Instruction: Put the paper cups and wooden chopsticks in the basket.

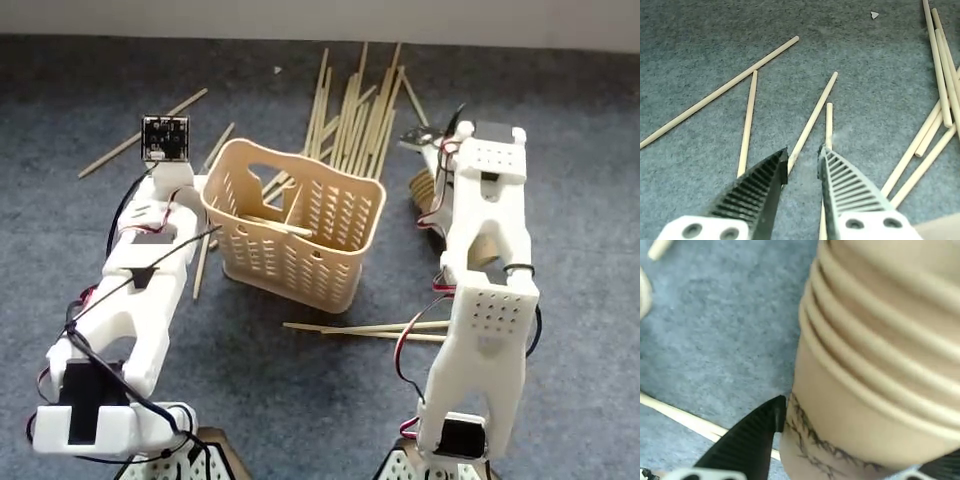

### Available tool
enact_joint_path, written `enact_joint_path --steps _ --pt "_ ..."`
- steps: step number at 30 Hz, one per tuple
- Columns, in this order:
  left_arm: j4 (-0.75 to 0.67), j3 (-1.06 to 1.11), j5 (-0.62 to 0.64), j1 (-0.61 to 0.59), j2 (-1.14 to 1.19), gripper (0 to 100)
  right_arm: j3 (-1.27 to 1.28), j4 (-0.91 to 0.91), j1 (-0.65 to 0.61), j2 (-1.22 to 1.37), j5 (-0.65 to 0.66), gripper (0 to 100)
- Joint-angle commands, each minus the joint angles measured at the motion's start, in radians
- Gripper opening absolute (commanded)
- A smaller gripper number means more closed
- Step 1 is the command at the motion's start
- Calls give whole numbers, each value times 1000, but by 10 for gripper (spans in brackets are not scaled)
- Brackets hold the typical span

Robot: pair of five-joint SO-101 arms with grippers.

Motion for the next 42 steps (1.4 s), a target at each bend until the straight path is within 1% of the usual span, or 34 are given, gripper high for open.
enact_joint_path --steps 1,3,5,7,9,14,18,24,29,34,38,42 --pt "-14 -39 -11 22 -4 119 -1 -31 -19 25 20 162" --pt "-14 -39 -11 22 -4 119 -2 -51 -19 24 20 59" --pt "-14 -38 -11 22 -4 119 -24 -51 -18 18 14 1" --pt "-14 -38 -11 22 -4 119 -47 -51 -8 8 -8 7" --pt "-14 -38 -11 22 -4 119 -82 -56 7 4 -66 6" --pt "-14 -38 -11 22 -4 119 -213 -50 64 -48 -170 6" --pt "-14 -39 -11 22 -4 119 -263 -50 97 -119 -245 6" --pt "-14 -41 -11 22 -4 119 -269 -50 97 -282 -339 6" --pt "-14 -42 -11 22 -4 119 -269 -48 91 -481 -417 6" --pt "-14 -42 -11 22 -4 119 -265 -48 21 -739 -493 6" --pt "-14 -41 -11 22 -4 119 -260 -48 -88 -917 -552 6" --pt "-14 -42 -11 16 -4 119 -260 -50 -196 -1006 -652 6"
